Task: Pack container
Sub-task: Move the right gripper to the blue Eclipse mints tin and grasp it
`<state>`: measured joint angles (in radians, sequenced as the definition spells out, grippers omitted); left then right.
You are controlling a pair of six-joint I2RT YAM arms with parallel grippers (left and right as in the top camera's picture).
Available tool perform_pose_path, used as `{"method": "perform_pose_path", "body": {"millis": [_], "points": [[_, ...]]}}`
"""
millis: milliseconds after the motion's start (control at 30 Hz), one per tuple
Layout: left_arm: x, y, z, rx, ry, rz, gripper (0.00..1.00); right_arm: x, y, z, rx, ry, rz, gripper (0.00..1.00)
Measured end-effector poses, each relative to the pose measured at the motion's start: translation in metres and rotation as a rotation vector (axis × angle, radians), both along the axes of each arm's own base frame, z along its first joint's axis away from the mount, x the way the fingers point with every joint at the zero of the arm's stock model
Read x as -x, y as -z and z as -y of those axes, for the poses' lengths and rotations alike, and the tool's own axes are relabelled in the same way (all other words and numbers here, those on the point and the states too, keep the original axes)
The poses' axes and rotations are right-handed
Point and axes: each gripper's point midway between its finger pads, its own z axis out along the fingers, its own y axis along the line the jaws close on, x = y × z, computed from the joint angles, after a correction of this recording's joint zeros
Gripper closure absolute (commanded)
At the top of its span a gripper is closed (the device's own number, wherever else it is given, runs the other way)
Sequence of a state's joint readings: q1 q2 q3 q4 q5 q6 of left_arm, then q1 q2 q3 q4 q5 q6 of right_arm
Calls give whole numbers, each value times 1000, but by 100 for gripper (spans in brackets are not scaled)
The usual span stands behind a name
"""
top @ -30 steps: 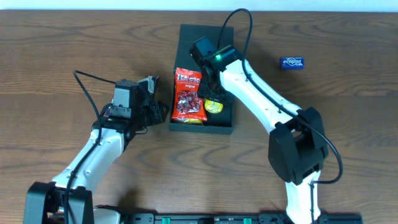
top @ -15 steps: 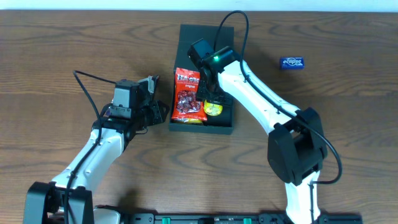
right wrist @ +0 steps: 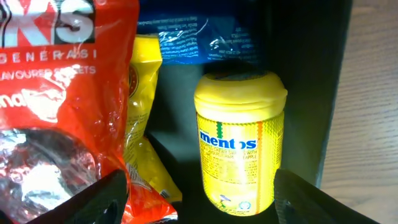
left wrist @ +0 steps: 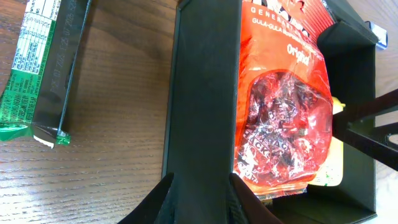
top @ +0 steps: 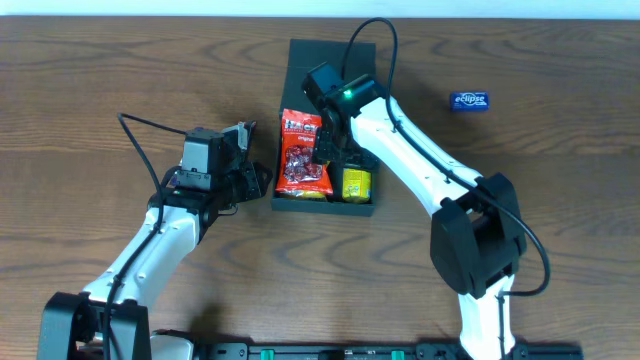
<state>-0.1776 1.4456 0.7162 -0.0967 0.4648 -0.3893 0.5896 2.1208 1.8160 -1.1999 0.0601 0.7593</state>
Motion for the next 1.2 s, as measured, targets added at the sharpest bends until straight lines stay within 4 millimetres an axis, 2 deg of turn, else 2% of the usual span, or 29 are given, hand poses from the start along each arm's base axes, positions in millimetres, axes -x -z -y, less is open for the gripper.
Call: {"method": "perform_pose_path", "body": {"millis": [133, 233, 300, 433, 500, 533, 600, 700, 733, 800, 833, 1000, 1200], "points": [[0, 0, 0, 0, 0, 0, 73, 3, 0, 3, 11, -49, -13, 32], [0, 0, 0, 0, 0, -1, 73, 2, -4, 5, 10, -86, -11, 27], [0, 0, 0, 0, 0, -1, 73, -3, -14, 10, 6, -103, 18, 23], [0, 0, 0, 0, 0, -2, 73, -32, -68, 48, -5, -40, 179, 27], [0, 0, 0, 0, 0, -2, 73, -47, -93, 79, -19, 56, 247, 27], [0, 0, 0, 0, 0, -2, 73, -56, -105, 102, -27, 134, 277, 25], [0, 0, 0, 0, 0, -2, 73, -67, -113, 142, -36, 284, 302, 25], [0, 0, 0, 0, 0, -3, 73, -83, -106, 196, -65, 514, 304, 19], [1, 0, 0, -1, 0, -3, 73, -88, -102, 208, -83, 579, 303, 15], [1, 0, 0, -1, 0, -3, 73, -99, -93, 226, -123, 679, 309, 1], [1, 0, 0, -1, 0, -3, 73, -105, -90, 232, -141, 719, 316, 1], [1, 0, 0, -1, 0, -3, 73, -120, -82, 241, -200, 809, 334, 1], [1, 0, 0, -1, 0, -3, 73, -150, -99, 244, -255, 825, 471, 1]]}}
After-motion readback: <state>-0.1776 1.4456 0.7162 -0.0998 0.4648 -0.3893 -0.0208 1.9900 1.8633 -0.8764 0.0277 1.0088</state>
